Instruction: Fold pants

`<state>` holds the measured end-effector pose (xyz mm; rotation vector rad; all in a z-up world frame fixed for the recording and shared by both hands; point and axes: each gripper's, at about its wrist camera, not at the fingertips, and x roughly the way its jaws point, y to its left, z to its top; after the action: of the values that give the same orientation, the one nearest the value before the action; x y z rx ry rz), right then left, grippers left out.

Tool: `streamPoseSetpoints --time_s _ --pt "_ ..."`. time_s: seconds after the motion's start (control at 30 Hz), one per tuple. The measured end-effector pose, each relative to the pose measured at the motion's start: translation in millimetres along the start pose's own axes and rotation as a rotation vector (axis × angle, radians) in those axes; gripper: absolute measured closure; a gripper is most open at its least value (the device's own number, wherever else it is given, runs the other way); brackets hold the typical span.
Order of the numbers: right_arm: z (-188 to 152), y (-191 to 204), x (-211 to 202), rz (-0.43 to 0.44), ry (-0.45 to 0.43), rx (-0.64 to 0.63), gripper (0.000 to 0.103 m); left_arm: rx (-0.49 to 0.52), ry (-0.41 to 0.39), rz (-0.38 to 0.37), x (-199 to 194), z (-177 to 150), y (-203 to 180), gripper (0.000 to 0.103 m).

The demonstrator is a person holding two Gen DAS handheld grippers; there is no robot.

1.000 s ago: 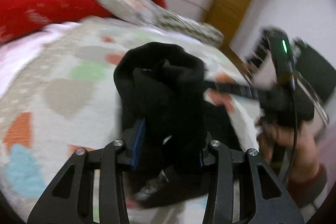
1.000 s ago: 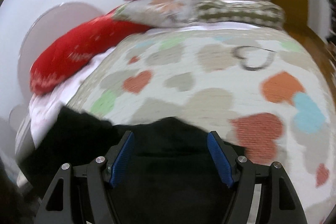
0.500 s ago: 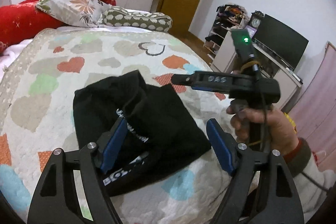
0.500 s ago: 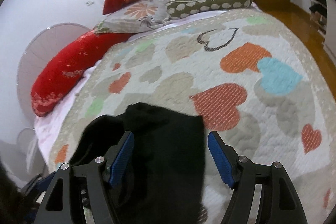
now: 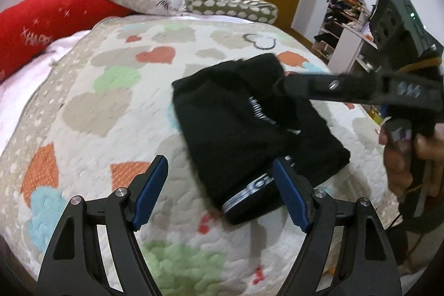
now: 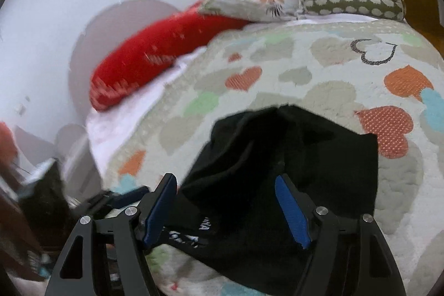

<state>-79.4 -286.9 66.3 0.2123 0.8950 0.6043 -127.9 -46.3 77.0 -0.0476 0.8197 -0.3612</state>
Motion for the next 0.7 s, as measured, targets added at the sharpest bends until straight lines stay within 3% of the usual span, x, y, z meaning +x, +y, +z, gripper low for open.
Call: streamPoseSetpoints --time_s 0.07,0.1,0.13,0.23,0.27,0.3,0.4,0.47,0.53,0.7 --pt "-1 0 9 -0.006 0.004 -0.018 0.041 -0.012 -0.001 0.011 1 1 5 0.025" --pt "-1 -1 9 -0.009 -0.007 -0.042 0.065 -0.015 -0.006 0.012 0 2 6 0.025" --pt "-2 -3 7 -0.036 -0.018 -0.050 0.071 -0.017 -0.012 0.009 -1 4 6 0.025" --pt "-7 -23 -1 -0.143 -0.037 -0.053 0.073 -0.021 -0.038 -0.020 1 10 2 0.025" --pt "-9 -34 1 -0.196 -0.024 -0.032 0.073 -0.024 -0.037 -0.030 4 12 1 0.025" --pt "-12 -47 4 -0.195 -0.004 0.014 0.073 -0.030 -0.029 -0.046 10 13 -1 0.025" --pt "-17 -67 -2 -0.091 -0.006 0.119 0.073 -0.054 0.034 -0.064 33 13 -6 0.025" --pt "-17 -66 -13 -0.065 -0.036 0.119 0.070 -0.069 0.050 -0.079 41 12 -8 0.025" --pt "-16 -66 -19 -0.061 -0.049 0.116 0.039 -0.068 0.047 -0.069 42 11 -9 0.025" --pt "-15 -75 -6 0.074 -0.038 0.223 0.034 -0.073 0.052 -0.064 42 12 -9 0.024"
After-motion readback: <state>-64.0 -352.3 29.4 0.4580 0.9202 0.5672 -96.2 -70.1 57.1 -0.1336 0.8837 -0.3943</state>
